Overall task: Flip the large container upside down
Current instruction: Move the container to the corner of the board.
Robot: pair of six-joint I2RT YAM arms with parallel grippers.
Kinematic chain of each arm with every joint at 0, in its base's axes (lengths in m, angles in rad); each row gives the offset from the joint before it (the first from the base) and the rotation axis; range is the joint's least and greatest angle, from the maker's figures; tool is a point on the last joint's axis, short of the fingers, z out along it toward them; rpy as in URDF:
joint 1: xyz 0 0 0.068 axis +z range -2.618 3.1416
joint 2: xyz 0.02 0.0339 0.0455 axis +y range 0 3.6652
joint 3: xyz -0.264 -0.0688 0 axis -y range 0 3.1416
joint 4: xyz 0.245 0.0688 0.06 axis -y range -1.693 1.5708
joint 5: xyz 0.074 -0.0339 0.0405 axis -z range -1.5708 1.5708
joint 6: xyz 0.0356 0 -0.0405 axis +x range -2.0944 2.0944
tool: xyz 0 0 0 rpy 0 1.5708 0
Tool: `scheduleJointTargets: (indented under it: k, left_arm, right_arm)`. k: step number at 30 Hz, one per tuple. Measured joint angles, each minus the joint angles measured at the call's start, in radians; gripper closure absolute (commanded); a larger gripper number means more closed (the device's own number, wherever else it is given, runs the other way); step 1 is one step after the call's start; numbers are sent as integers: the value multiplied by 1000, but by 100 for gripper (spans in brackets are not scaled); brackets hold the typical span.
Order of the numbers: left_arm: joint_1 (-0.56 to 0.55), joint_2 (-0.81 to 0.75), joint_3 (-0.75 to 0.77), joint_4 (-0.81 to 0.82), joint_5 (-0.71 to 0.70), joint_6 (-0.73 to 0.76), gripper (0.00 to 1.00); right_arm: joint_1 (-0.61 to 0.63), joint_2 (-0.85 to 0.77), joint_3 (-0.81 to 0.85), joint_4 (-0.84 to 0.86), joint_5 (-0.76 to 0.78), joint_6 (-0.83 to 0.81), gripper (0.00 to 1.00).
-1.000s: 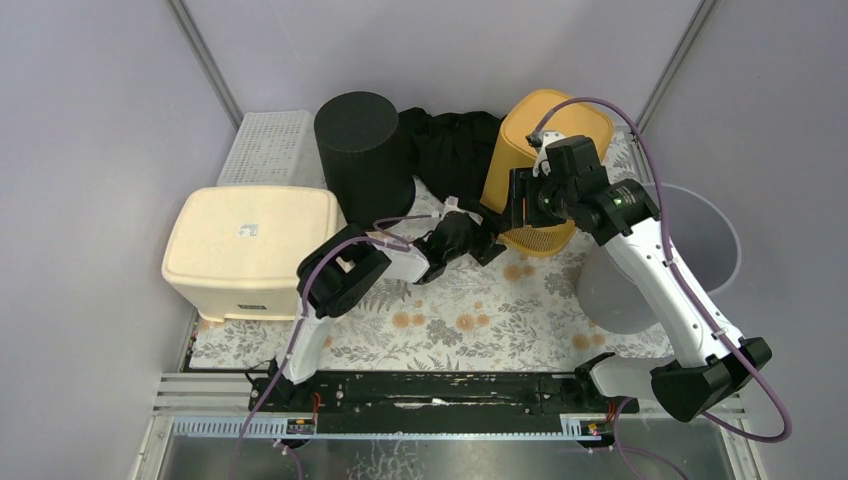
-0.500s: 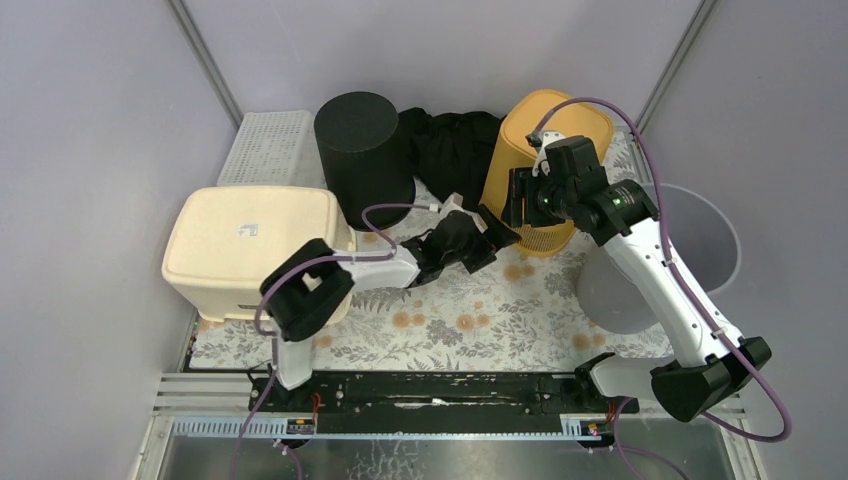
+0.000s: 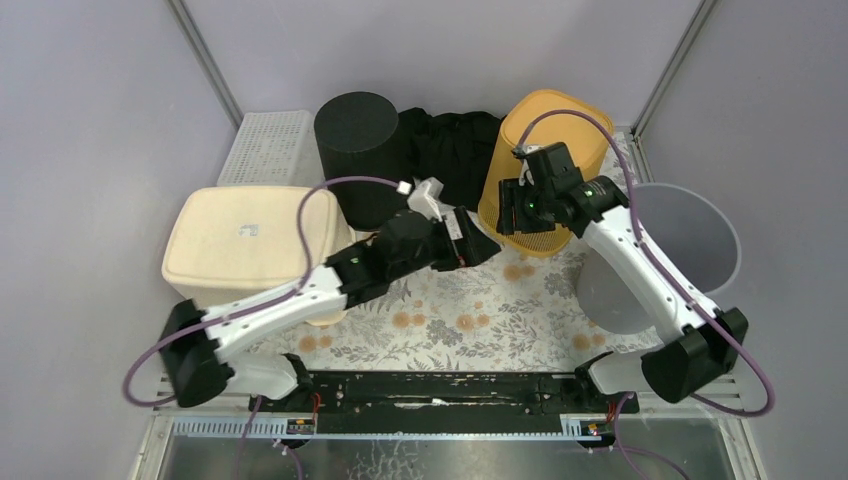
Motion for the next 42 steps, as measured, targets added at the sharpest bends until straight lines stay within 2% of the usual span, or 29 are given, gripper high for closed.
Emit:
scheduleJointTargets:
  k: [4, 11, 19, 26, 31, 42]
  left_arm:
    - [-11, -178, -6, -96, -30, 64, 0]
    - [-11, -383, -11, -221, -76, 123, 0]
    - [-11, -537, -32, -328, -119, 142, 0]
    - [-11, -600, -60, -377, -146, 142, 0]
    - [-11, -632, -82, -397, -153, 141, 0]
    - [-11, -655, -83, -421, -160, 144, 0]
  right_arm:
    - [7, 50, -6, 4, 0, 1, 38]
    - [43, 126, -6, 43, -7, 17, 38]
    - [47, 249, -10, 129, -4, 65, 38]
    - [42, 411, 2, 185, 20, 89, 38]
    - [-16, 483, 50, 199, 26, 91, 39]
    - [-245, 633, 225, 222, 19, 117, 40]
